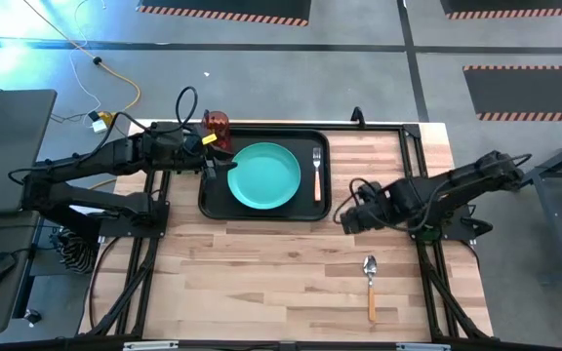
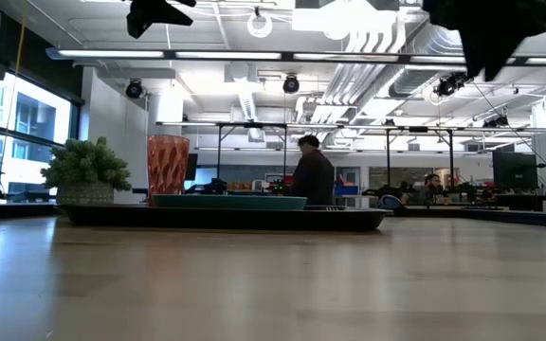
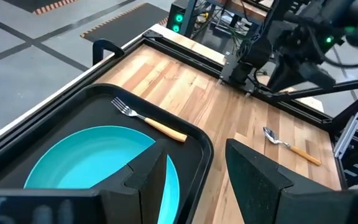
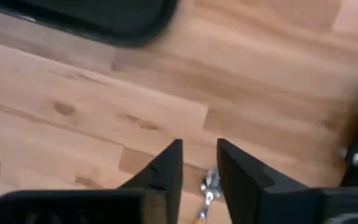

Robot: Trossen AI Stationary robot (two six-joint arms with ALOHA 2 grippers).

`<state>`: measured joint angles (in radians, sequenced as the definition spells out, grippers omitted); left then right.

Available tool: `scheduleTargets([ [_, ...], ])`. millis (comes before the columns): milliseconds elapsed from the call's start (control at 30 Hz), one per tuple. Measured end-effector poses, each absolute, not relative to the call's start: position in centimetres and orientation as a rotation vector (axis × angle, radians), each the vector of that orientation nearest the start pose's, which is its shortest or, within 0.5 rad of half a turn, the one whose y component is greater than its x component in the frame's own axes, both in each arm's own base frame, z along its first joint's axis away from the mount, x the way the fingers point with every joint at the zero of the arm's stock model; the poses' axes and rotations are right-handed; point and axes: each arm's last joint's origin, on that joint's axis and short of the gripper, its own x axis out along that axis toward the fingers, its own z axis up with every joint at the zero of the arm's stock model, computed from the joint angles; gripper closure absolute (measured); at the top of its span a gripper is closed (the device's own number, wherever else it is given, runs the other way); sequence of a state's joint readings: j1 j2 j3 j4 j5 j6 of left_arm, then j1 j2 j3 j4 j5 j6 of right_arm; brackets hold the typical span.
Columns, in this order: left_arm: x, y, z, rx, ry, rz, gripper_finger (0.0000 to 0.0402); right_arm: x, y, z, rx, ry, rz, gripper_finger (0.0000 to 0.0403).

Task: Pick and place plate/cup/fork/spoon on tray
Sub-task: Put the brown spoon to the right of the blue plate on the black tray

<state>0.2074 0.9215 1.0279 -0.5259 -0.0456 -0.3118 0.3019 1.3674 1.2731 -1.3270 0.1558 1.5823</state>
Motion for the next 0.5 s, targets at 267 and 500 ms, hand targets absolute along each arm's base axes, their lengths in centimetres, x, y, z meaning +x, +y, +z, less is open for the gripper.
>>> scheduleTargets([
  [267,18.2,4.0,36.0,-0.419,0.365,0.330,0.0245,20.7,10.5,28.9,1.110,1.136,-0.958,0.0256],
  [500,18.2,4.0,36.0,-0.513,0.350,0.349,0.0245,19.3,13.9,27.7,1.186,1.084,-0.983,0.0252],
])
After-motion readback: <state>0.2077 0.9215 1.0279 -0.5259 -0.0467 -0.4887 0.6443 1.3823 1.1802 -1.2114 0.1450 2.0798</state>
